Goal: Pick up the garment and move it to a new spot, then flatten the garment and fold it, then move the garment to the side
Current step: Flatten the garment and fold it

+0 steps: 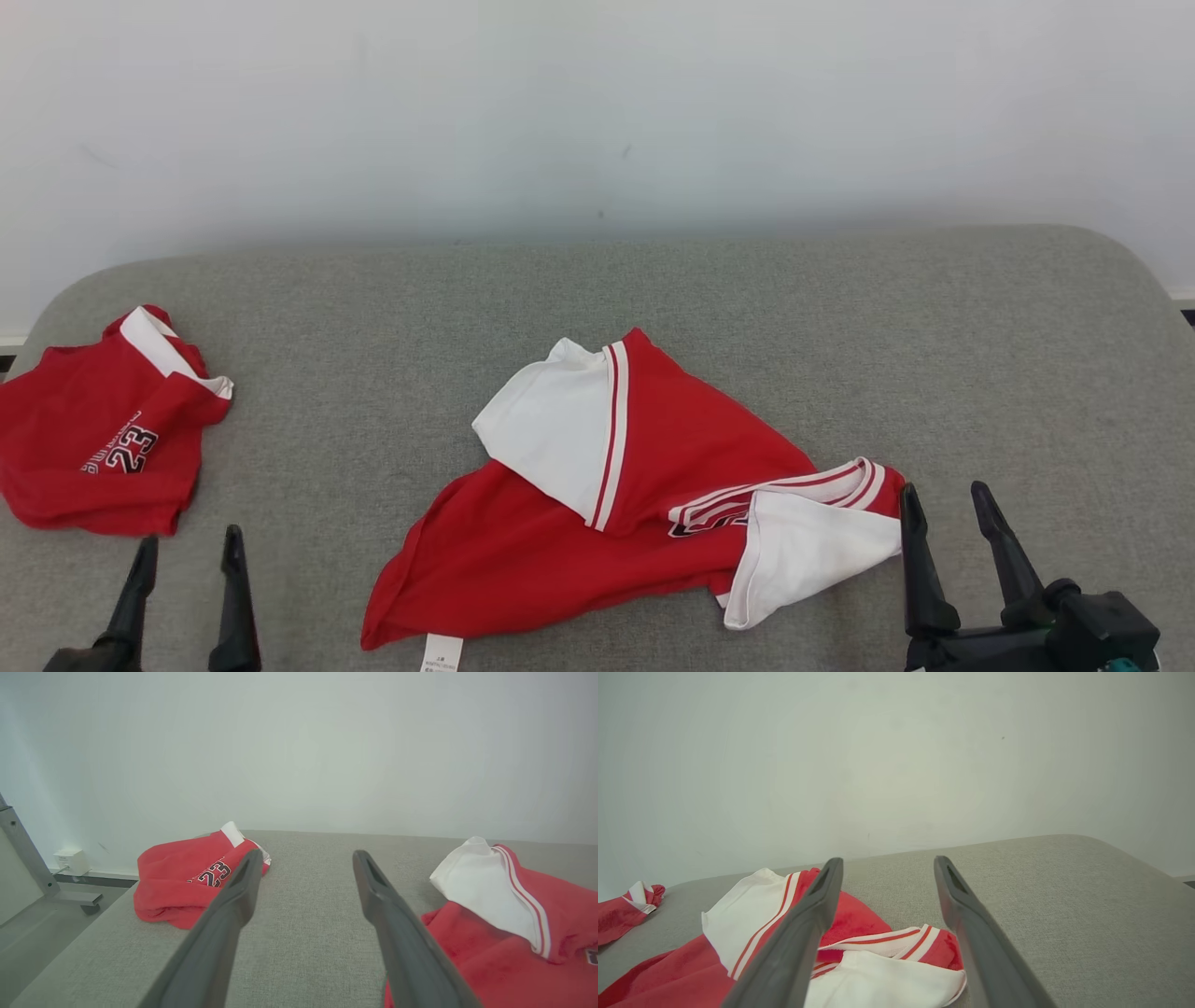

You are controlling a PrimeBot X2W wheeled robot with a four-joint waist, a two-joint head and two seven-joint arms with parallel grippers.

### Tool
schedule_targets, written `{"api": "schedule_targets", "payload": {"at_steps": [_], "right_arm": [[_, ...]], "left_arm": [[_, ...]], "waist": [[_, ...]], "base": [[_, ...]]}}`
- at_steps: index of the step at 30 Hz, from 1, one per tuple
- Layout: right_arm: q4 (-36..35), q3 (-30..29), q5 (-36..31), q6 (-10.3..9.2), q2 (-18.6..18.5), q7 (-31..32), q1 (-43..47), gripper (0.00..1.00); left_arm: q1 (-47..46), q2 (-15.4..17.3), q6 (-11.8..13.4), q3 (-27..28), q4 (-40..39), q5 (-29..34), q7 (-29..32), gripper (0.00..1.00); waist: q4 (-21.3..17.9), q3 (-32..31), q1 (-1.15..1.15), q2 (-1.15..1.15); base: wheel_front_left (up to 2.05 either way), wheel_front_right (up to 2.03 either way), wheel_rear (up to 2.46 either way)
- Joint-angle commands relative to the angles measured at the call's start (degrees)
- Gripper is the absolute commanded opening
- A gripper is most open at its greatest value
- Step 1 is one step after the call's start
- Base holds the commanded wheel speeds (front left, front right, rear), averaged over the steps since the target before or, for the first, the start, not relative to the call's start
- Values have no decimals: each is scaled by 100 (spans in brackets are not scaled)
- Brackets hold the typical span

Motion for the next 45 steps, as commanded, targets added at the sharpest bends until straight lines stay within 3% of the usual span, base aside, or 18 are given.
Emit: {"api": "schedule_targets", "payload": {"at_steps": [1, 13, 20, 40, 45], "right_arm": [[6, 33, -10, -15, 4, -2, 73, 100], [261, 202, -208, -15, -71, -2, 25, 100], [817, 603, -390, -15, -332, -2, -415, 100], [2736, 3420, -351, -15, -1299, 983, -2593, 100], [3152, 3954, -444, -15, -1368, 1149, -2984, 100]], "left_arm": [[107, -39, -25, 111, -35, 23, -2, 100], [87, -256, -176, 312, -25, 218, -2, 100], [17, -373, -268, 294, 29, 280, -2, 100], [-338, -575, -407, 90, 241, 239, -2, 100], [-369, -588, -409, 82, 244, 229, -2, 100]], "waist": [[8, -1, 0, 0], [-7, 34, 0, 0], [8, 89, 0, 0], [679, 585, 0, 0], [748, 636, 0, 0]], "base": [[0, 0, 0], [0, 0, 0], [0, 0, 0], [0, 0, 0], [0, 0, 0]]}}
